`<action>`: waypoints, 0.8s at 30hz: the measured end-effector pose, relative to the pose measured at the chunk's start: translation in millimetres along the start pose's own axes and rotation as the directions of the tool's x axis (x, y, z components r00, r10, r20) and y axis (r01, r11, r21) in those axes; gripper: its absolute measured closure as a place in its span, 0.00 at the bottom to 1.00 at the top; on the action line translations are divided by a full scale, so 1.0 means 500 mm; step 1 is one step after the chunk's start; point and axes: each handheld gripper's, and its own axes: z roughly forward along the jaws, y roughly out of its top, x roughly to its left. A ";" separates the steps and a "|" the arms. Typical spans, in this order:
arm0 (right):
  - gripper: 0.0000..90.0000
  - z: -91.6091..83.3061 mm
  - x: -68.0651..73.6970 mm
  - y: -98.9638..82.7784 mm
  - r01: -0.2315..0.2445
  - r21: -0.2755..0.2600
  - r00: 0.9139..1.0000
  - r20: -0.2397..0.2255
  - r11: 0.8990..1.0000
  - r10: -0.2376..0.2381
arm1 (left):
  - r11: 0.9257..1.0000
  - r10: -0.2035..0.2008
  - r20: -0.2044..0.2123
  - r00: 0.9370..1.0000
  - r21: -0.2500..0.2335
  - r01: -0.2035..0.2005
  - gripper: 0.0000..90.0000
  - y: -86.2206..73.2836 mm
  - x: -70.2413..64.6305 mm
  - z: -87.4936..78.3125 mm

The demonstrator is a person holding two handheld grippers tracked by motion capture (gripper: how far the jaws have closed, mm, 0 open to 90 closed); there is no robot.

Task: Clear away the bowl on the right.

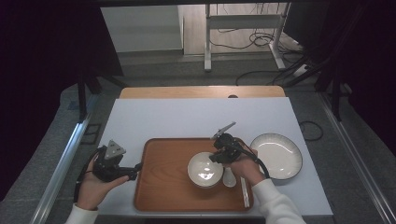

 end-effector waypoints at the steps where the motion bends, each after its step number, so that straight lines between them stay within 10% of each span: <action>1: 0.91 0.002 -0.002 -0.001 0.000 0.002 1.000 0.002 1.000 0.000 | 1.000 -0.001 0.000 1.000 0.000 0.001 0.13 0.000 0.000 0.000; 11: 0.70 0.003 -0.005 -0.004 -0.001 -0.019 1.000 0.024 1.000 0.002 | 1.000 -0.006 0.000 1.000 -0.007 0.006 0.13 -0.001 0.001 -0.001; 24: 0.43 -0.097 -0.025 -0.025 -0.057 -0.228 0.996 0.053 0.972 0.071 | 1.000 -0.008 -0.002 1.000 -0.011 0.008 0.14 0.000 0.003 -0.003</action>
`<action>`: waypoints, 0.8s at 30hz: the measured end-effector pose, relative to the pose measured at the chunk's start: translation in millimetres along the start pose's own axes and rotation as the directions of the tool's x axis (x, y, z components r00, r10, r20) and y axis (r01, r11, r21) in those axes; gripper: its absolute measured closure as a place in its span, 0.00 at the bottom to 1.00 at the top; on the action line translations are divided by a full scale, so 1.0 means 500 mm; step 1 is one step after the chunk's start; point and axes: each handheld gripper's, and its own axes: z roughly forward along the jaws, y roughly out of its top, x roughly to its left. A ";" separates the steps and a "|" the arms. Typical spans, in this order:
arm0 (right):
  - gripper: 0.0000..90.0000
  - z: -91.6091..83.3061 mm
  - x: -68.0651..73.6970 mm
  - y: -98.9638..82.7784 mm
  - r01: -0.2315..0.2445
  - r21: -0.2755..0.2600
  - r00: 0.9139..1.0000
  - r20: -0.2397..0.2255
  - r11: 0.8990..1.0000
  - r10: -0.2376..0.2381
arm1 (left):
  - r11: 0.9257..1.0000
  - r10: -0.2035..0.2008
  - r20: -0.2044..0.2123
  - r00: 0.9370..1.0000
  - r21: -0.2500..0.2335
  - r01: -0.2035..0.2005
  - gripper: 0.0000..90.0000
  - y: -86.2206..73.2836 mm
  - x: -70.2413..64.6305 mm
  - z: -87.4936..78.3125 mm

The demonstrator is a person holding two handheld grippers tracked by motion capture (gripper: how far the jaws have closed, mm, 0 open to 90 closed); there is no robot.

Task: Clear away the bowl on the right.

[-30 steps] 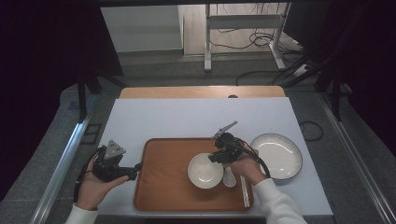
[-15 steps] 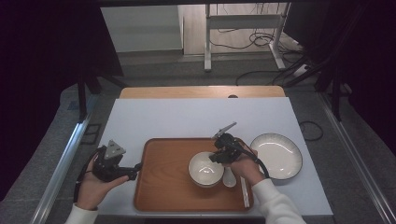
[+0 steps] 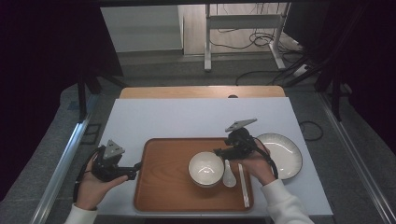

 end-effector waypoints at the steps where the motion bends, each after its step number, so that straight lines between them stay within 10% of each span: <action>1: 0.42 -0.012 -0.005 -0.003 -0.008 -0.017 1.000 0.003 1.000 0.008 | 1.000 0.000 0.000 1.000 -0.001 0.000 0.14 0.000 0.000 0.000; 24: 0.34 -0.166 -0.096 -0.098 -0.086 -0.142 0.994 0.059 0.986 0.095 | 1.000 0.001 0.009 1.000 -0.006 -0.001 0.13 0.008 0.000 0.005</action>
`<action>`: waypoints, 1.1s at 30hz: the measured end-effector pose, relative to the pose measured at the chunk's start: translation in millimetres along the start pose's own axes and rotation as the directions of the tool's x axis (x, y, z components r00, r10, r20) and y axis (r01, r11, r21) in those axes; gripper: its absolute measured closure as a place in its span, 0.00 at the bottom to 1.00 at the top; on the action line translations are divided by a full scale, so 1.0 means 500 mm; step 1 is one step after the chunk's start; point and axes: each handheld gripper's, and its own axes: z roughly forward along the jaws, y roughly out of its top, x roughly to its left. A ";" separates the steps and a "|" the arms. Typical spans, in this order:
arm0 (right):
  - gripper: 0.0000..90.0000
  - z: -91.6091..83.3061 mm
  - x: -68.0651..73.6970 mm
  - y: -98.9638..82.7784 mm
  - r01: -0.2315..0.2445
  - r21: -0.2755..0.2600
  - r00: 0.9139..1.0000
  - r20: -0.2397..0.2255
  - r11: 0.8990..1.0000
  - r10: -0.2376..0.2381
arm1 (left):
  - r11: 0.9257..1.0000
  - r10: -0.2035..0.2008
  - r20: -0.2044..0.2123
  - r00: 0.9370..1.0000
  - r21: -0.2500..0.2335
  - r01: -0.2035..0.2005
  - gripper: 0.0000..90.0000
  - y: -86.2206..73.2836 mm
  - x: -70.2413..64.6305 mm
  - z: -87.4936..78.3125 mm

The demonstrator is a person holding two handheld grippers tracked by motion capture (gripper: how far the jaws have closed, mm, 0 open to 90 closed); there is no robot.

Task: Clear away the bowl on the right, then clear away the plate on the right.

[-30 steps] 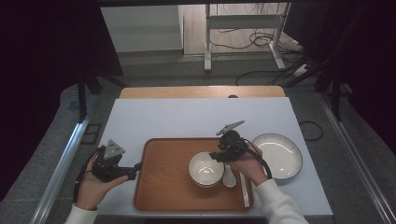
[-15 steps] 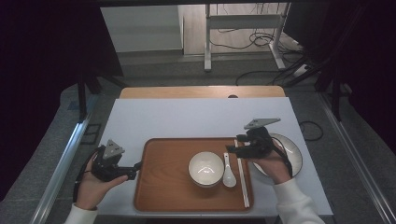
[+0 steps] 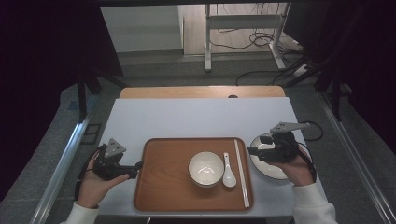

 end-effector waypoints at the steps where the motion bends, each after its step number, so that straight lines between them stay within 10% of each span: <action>1: 0.34 -0.005 -0.005 -0.002 -0.002 -0.005 1.000 0.005 1.000 0.002 | 1.000 0.002 -0.001 1.000 0.003 -0.002 0.13 0.000 0.001 -0.001; 33: 0.35 -0.066 -0.131 -0.068 -0.138 0.027 0.985 0.109 0.990 0.134 | 1.000 0.000 -0.008 1.000 0.001 0.000 0.13 -0.001 0.003 -0.004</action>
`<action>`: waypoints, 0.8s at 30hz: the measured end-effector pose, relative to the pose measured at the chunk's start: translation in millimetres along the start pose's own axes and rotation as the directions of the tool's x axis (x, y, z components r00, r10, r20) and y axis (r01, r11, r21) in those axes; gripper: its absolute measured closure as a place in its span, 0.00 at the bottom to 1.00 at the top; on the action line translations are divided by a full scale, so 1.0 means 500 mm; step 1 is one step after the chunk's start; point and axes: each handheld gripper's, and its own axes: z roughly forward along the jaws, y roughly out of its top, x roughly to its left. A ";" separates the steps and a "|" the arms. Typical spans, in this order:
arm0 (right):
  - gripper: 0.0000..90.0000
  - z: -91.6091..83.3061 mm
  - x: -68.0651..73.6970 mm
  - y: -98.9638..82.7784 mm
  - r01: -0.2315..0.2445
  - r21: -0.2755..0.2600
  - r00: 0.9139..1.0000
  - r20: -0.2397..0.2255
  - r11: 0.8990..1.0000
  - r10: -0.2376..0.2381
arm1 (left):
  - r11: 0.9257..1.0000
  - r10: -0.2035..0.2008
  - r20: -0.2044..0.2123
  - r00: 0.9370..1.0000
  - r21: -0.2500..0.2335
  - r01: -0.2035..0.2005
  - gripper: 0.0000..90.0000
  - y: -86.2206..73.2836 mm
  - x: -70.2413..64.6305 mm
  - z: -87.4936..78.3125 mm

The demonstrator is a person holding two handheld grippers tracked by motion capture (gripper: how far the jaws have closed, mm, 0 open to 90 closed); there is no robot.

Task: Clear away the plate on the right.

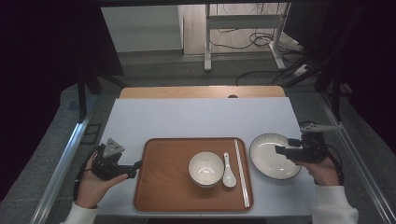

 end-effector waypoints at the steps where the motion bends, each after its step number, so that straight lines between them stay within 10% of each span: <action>1: 0.35 0.000 -0.003 -0.001 -0.001 0.002 1.000 0.004 1.000 0.001 | 1.000 -0.003 0.001 1.000 -0.003 0.003 0.14 0.000 -0.001 0.000; 24: 0.35 0.001 -0.085 -0.032 -0.092 0.047 0.989 0.117 0.995 0.086 | 1.000 0.000 0.008 1.000 -0.005 0.000 0.14 0.001 0.000 -0.002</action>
